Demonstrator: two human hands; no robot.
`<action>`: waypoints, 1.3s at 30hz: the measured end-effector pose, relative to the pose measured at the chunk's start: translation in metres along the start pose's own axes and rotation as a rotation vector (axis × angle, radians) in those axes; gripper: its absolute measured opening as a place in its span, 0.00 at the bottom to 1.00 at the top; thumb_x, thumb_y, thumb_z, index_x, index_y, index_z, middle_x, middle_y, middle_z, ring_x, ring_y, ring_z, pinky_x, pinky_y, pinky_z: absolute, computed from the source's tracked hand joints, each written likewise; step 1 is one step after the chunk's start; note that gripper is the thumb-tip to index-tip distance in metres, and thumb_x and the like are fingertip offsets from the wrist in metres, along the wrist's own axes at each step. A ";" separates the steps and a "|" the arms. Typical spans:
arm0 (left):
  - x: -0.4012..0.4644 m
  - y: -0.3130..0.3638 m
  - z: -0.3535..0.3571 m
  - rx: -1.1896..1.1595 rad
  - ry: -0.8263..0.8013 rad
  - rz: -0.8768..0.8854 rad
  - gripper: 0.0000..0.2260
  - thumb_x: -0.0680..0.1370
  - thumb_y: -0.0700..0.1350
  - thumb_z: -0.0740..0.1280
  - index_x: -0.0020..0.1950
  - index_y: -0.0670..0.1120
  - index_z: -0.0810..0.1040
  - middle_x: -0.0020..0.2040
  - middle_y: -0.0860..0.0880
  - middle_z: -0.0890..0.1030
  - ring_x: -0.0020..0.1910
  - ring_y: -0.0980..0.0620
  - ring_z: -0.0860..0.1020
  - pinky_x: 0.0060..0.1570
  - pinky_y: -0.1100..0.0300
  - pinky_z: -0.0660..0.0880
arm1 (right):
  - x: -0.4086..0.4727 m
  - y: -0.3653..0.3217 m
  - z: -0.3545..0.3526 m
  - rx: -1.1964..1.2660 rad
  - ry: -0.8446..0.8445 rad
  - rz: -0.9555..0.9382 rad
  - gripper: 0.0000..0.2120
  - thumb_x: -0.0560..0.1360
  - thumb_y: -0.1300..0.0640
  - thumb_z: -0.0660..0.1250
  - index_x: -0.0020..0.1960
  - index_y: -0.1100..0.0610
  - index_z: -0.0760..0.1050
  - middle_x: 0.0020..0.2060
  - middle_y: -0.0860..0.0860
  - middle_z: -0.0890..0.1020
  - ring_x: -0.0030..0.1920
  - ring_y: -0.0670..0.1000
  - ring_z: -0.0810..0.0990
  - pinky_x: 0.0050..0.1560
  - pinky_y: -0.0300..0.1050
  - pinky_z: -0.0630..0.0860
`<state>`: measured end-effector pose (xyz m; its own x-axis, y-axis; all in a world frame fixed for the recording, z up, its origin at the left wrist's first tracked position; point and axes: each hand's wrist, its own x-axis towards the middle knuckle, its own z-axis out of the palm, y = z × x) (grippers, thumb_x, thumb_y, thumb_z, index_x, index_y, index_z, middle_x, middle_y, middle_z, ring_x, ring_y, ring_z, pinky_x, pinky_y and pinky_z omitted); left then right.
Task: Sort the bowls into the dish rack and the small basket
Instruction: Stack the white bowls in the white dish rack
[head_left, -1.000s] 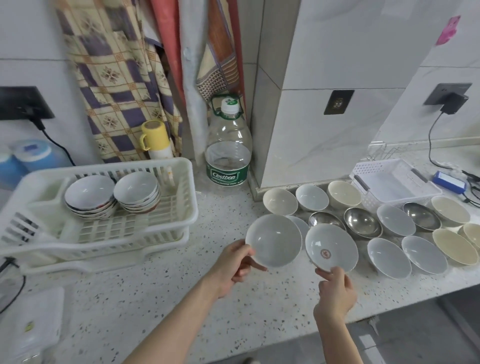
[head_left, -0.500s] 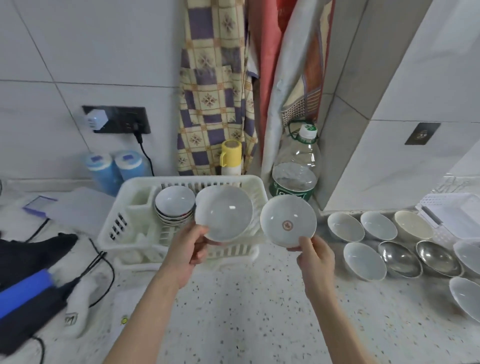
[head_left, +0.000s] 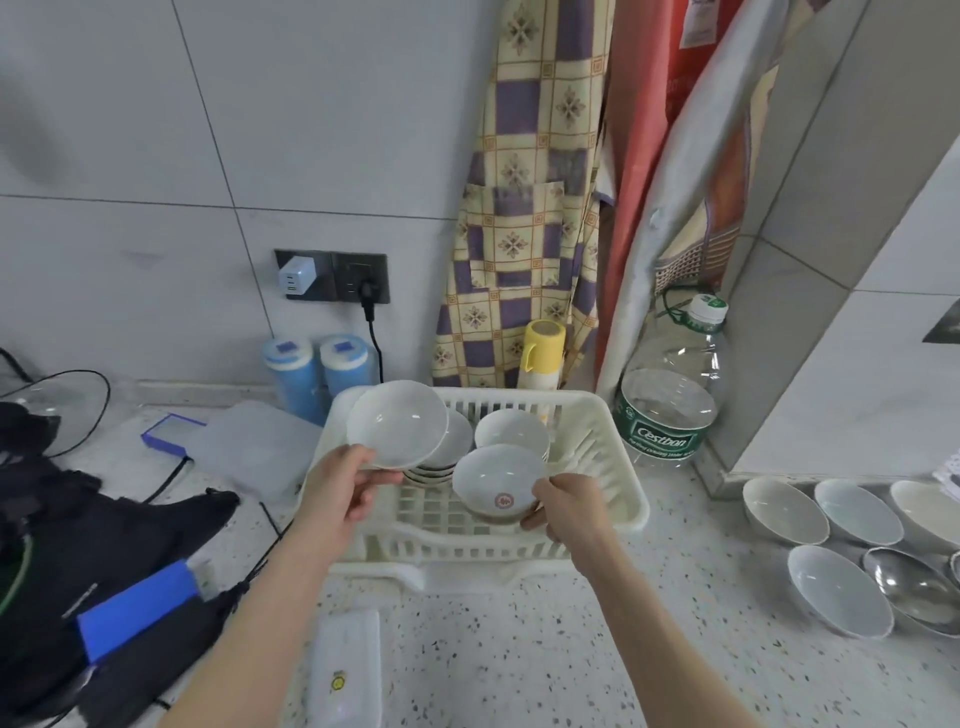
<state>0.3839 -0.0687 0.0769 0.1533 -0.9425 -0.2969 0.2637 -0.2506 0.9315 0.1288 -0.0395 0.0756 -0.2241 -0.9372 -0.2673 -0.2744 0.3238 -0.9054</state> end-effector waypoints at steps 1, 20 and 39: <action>0.003 -0.002 -0.001 0.000 0.003 0.000 0.05 0.78 0.40 0.60 0.52 0.42 0.73 0.34 0.40 0.85 0.18 0.57 0.62 0.17 0.68 0.55 | 0.003 -0.001 0.004 -0.026 -0.011 0.017 0.10 0.72 0.62 0.60 0.35 0.62 0.75 0.27 0.57 0.83 0.19 0.48 0.65 0.23 0.38 0.63; 0.036 -0.023 -0.007 0.122 0.046 0.097 0.08 0.75 0.42 0.63 0.50 0.43 0.79 0.37 0.41 0.86 0.20 0.55 0.64 0.22 0.64 0.57 | 0.063 -0.004 0.044 -0.391 -0.144 0.215 0.09 0.64 0.63 0.53 0.36 0.63 0.72 0.17 0.56 0.76 0.20 0.50 0.75 0.21 0.35 0.62; 0.034 -0.037 0.004 0.194 0.247 0.222 0.09 0.76 0.44 0.63 0.55 0.49 0.78 0.33 0.49 0.86 0.19 0.58 0.70 0.28 0.59 0.70 | 0.072 0.020 0.054 -0.710 -0.250 0.105 0.08 0.75 0.54 0.61 0.43 0.58 0.74 0.34 0.52 0.79 0.36 0.51 0.78 0.42 0.44 0.75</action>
<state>0.3754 -0.0926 0.0335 0.4179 -0.9027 -0.1029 0.0164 -0.1058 0.9943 0.1576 -0.1074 0.0201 -0.0872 -0.8708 -0.4839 -0.8182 0.3397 -0.4639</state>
